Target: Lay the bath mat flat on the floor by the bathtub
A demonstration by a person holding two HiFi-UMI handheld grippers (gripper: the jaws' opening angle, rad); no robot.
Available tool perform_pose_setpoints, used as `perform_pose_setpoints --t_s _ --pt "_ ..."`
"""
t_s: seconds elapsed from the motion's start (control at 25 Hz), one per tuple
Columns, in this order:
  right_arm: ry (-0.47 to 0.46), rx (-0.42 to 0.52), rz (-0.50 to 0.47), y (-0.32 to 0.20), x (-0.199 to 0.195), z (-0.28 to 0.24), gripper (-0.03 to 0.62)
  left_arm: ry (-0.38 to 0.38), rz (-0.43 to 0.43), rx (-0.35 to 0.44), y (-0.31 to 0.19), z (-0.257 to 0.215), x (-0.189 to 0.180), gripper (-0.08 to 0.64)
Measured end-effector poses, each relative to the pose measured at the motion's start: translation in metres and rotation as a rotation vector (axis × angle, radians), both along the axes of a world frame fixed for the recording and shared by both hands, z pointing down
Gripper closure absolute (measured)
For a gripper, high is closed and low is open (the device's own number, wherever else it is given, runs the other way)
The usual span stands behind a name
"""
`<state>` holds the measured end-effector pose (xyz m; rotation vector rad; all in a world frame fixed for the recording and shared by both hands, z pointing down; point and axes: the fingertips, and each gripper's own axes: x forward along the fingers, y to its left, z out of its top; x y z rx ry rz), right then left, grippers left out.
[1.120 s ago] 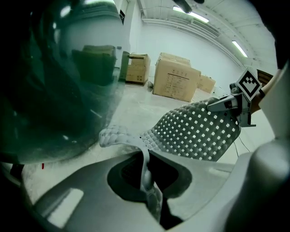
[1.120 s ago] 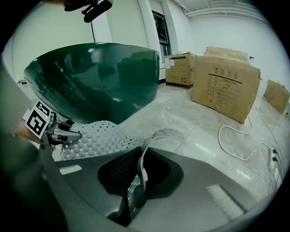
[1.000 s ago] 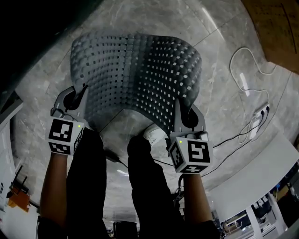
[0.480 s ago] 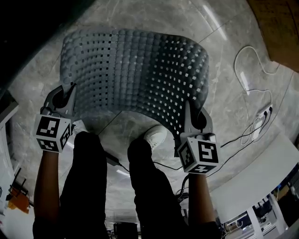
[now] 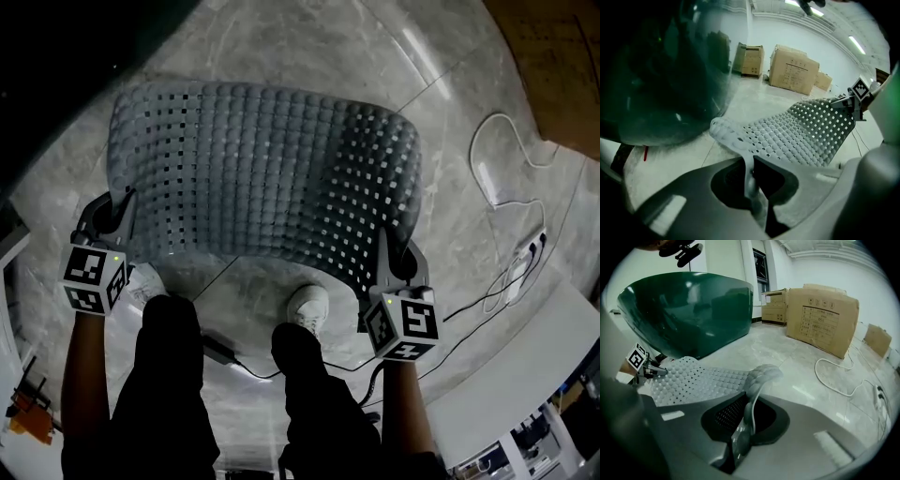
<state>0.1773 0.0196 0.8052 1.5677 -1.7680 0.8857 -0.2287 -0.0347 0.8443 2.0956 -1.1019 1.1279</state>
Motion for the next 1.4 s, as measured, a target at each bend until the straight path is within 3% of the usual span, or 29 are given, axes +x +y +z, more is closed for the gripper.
perform_pose_setpoints --t_s 0.4,0.6,0.76,0.92,1.4 --pt "0.035 0.046 0.046 0.017 0.025 0.037 0.545 -0.009 -0.050 0.017 -0.001 0.044 -0.034 0.545" --pt "0.069 0.058 0.028 0.018 0.031 0.051 0.545 -0.023 0.001 0.026 -0.003 0.059 -0.043 0.543" --pt "0.080 0.060 0.042 0.017 0.041 0.065 0.545 0.011 -0.058 0.003 -0.008 0.073 -0.049 0.543" --pt "0.101 0.044 0.038 0.019 0.053 0.078 0.545 0.028 -0.064 -0.034 -0.008 0.081 -0.053 0.541" --pt "0.103 0.023 0.053 0.019 0.075 0.111 0.537 0.006 -0.102 -0.056 -0.011 0.101 -0.067 0.528"
